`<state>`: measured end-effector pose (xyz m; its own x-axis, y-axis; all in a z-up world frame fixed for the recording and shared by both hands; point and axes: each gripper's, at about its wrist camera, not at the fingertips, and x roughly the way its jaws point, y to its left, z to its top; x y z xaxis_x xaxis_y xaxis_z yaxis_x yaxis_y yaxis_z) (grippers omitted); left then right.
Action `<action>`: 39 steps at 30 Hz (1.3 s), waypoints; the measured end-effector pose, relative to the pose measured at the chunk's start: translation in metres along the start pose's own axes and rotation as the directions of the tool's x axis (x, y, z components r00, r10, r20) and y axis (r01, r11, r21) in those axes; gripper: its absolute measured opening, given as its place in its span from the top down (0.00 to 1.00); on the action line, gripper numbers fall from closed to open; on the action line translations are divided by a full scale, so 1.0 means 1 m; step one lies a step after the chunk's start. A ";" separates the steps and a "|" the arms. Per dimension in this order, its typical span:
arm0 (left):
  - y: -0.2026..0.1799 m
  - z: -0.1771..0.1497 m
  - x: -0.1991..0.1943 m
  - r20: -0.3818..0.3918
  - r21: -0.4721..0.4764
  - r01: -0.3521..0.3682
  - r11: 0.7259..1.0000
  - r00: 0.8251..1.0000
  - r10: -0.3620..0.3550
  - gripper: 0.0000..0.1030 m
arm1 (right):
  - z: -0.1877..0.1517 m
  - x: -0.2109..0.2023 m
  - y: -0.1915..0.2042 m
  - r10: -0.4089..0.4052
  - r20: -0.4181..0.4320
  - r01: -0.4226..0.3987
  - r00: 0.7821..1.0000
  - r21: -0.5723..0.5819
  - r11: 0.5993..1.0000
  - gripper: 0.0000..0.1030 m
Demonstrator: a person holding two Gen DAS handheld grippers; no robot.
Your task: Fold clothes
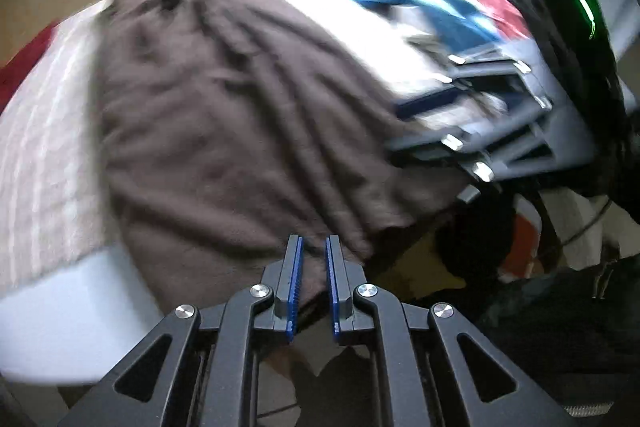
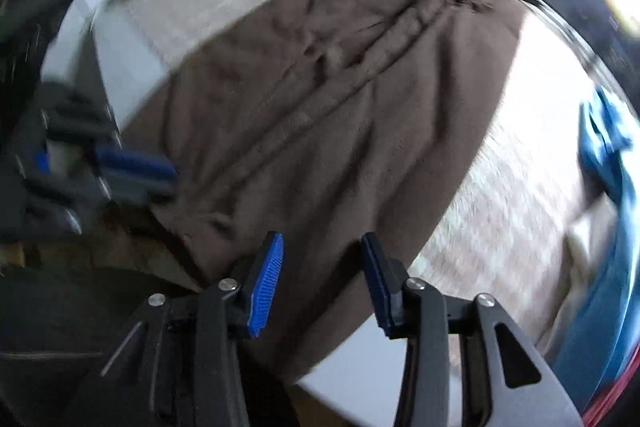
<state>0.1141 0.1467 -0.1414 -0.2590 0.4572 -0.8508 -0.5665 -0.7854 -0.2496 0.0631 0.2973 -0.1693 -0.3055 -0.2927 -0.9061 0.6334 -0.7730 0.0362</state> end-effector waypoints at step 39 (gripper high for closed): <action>0.106 0.040 0.006 -0.010 -0.056 0.062 0.997 0.998 -0.063 0.87 | 0.411 0.212 -0.086 0.075 0.013 -0.076 0.997 0.167 0.983 0.87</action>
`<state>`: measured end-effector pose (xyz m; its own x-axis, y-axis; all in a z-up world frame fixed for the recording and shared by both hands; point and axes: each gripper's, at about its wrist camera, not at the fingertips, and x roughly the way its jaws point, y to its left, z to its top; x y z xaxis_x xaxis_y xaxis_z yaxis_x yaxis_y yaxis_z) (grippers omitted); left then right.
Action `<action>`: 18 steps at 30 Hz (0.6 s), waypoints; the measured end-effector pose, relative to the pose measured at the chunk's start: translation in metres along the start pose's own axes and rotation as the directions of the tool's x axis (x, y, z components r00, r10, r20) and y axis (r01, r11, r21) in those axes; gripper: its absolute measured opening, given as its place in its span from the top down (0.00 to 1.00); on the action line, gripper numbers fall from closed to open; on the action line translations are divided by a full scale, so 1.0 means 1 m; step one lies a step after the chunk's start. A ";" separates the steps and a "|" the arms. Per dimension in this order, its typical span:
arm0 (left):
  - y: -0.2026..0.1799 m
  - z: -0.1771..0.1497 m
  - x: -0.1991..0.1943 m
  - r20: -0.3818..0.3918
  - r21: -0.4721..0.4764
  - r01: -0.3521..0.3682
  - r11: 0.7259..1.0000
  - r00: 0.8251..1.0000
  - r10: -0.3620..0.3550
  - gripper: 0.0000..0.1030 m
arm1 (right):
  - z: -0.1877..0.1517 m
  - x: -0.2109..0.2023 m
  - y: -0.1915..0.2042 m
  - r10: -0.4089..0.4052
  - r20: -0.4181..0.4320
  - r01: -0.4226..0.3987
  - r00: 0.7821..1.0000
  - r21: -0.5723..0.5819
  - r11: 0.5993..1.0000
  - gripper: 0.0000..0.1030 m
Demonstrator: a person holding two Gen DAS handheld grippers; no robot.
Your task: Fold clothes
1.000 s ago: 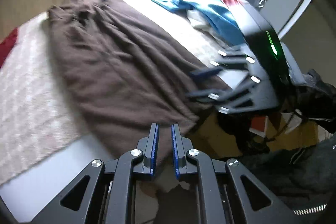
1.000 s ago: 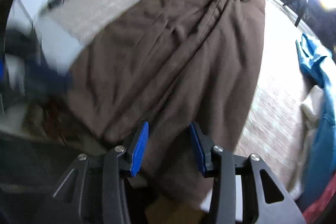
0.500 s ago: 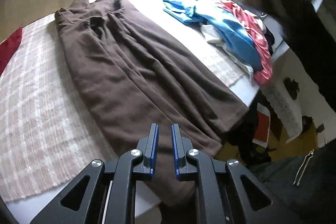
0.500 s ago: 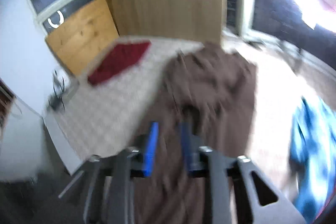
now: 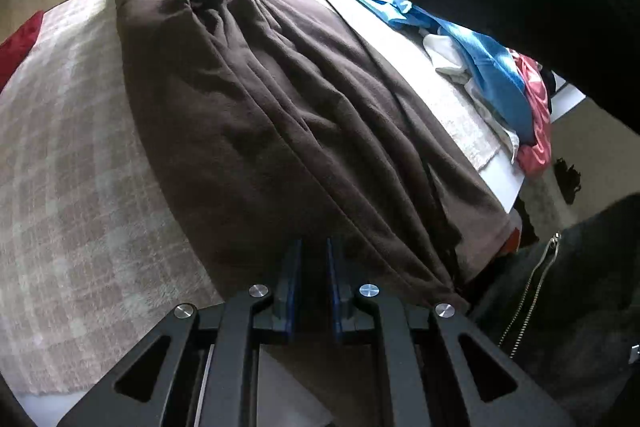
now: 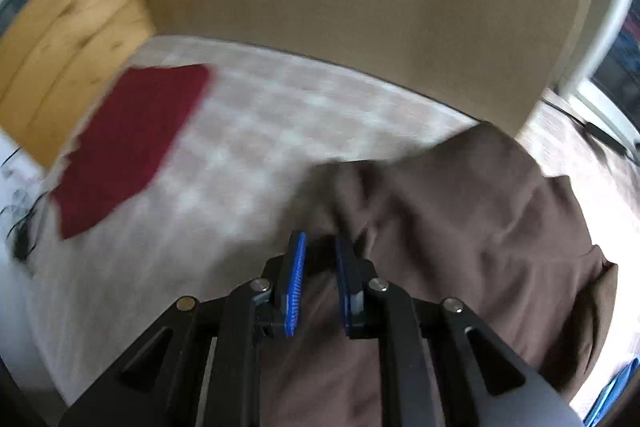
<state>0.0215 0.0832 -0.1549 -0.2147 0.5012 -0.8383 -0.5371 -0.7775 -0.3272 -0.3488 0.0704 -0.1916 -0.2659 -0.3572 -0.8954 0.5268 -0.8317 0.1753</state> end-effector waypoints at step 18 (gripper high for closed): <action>-0.004 -0.025 -0.052 0.030 0.010 -0.008 1.000 1.000 0.008 0.87 | -0.154 -0.225 -0.043 0.035 0.210 -0.038 0.977 0.012 0.999 0.48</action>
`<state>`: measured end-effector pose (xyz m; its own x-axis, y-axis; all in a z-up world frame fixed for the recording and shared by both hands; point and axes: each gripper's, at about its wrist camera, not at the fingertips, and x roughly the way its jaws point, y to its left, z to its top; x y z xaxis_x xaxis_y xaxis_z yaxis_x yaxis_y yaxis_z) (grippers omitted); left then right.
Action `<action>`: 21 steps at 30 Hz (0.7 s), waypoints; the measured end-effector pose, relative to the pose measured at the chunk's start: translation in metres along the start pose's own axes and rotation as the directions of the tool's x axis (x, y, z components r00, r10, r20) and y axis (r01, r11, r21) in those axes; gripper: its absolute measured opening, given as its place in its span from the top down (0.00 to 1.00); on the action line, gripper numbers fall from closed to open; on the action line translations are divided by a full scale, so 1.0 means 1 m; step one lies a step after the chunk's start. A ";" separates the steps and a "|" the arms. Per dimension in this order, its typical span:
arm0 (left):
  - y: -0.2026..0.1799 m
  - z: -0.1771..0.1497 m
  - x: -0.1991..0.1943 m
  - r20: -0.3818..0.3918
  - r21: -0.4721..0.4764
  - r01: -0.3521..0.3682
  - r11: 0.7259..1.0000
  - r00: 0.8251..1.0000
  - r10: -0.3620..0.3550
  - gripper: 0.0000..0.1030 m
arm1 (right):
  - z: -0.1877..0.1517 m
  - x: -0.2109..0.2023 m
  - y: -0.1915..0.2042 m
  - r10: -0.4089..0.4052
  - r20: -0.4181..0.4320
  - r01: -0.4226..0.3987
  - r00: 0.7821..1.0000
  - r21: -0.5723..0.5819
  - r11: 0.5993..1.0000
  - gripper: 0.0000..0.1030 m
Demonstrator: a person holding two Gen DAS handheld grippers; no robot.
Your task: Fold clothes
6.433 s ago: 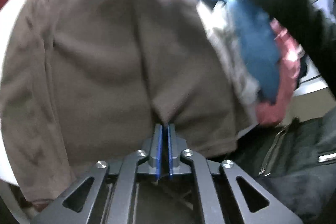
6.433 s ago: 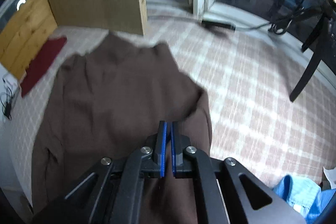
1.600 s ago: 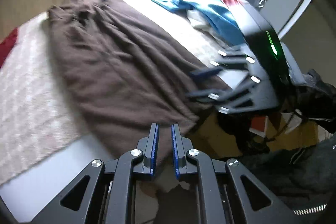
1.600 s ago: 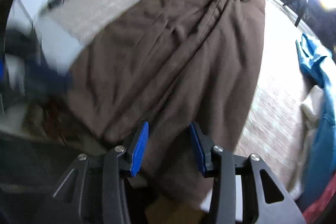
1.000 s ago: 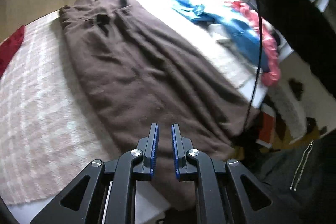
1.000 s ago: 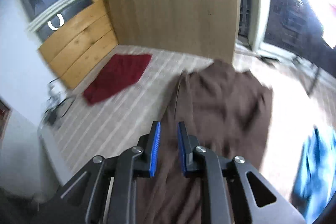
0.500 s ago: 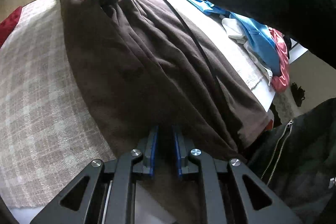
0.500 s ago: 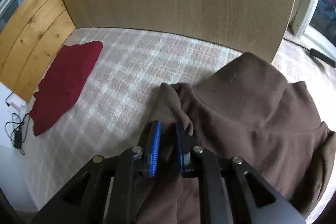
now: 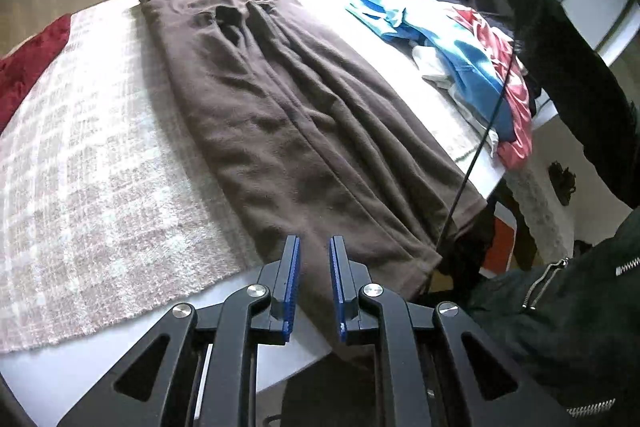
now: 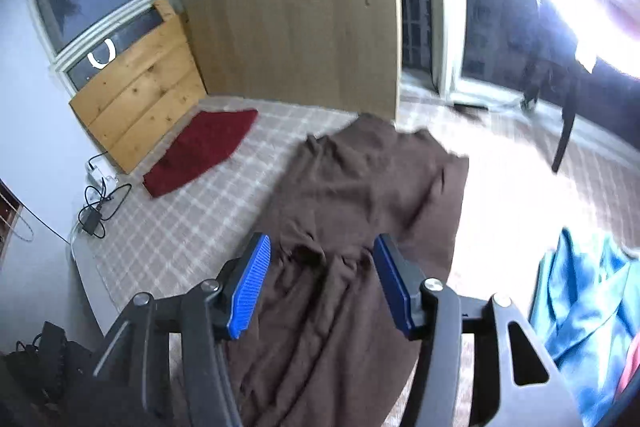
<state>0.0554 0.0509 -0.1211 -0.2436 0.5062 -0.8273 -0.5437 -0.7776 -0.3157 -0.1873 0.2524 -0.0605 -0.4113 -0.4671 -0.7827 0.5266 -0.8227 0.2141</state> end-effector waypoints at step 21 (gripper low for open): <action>0.006 -0.029 -0.016 -0.001 -0.113 -0.053 0.992 0.999 0.054 0.84 | -0.023 0.009 0.015 0.055 -0.068 -0.052 0.996 0.050 0.997 0.54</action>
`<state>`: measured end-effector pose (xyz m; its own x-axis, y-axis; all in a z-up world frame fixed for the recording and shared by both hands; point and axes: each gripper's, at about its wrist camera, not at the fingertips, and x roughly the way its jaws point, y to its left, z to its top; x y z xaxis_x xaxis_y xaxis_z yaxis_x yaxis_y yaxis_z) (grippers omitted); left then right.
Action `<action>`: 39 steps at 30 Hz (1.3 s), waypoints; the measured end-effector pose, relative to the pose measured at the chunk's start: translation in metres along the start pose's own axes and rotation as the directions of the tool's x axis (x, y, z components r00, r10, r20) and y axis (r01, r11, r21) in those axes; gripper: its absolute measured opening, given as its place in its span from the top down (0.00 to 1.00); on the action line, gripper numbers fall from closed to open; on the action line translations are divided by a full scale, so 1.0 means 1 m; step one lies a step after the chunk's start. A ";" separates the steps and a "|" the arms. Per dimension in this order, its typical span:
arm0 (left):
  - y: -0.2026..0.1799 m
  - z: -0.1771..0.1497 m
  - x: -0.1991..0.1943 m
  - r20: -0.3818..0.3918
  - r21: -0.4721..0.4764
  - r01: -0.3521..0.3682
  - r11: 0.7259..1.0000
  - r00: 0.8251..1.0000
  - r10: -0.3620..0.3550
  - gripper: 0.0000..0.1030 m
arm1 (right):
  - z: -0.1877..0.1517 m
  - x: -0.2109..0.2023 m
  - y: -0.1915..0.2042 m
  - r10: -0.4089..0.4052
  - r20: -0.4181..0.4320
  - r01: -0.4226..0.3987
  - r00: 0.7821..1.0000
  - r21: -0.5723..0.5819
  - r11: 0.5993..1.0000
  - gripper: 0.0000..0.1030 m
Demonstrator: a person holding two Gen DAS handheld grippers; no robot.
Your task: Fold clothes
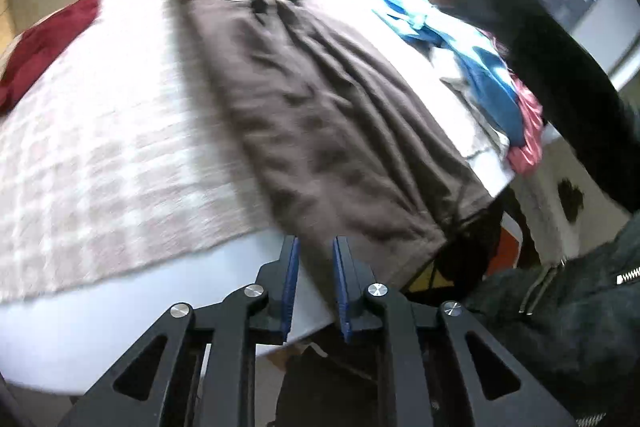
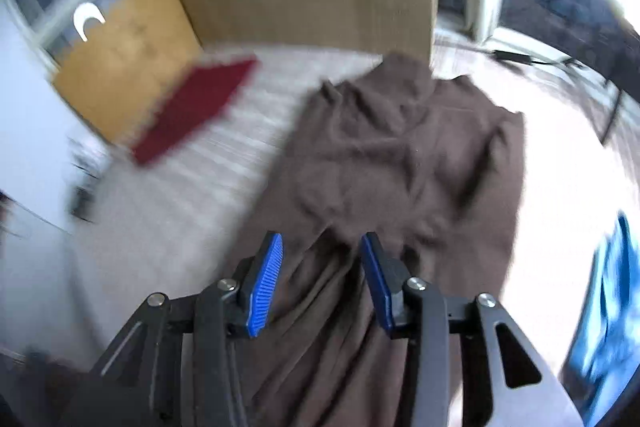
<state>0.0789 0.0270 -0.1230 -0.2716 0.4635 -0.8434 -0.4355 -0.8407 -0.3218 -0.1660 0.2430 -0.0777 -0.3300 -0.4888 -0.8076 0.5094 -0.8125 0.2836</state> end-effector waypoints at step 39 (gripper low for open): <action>-0.109 -0.002 0.050 0.070 0.210 0.093 0.973 0.992 -0.109 0.97 | 0.000 0.132 0.019 0.051 -0.280 -0.066 0.959 -0.047 0.997 0.96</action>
<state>0.1145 0.1414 -0.1314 -0.2819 0.5713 -0.7708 -0.6289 -0.7168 -0.3012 -0.2004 0.1632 -0.1791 -0.0682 -0.4209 -0.9045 0.5669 -0.7624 0.3120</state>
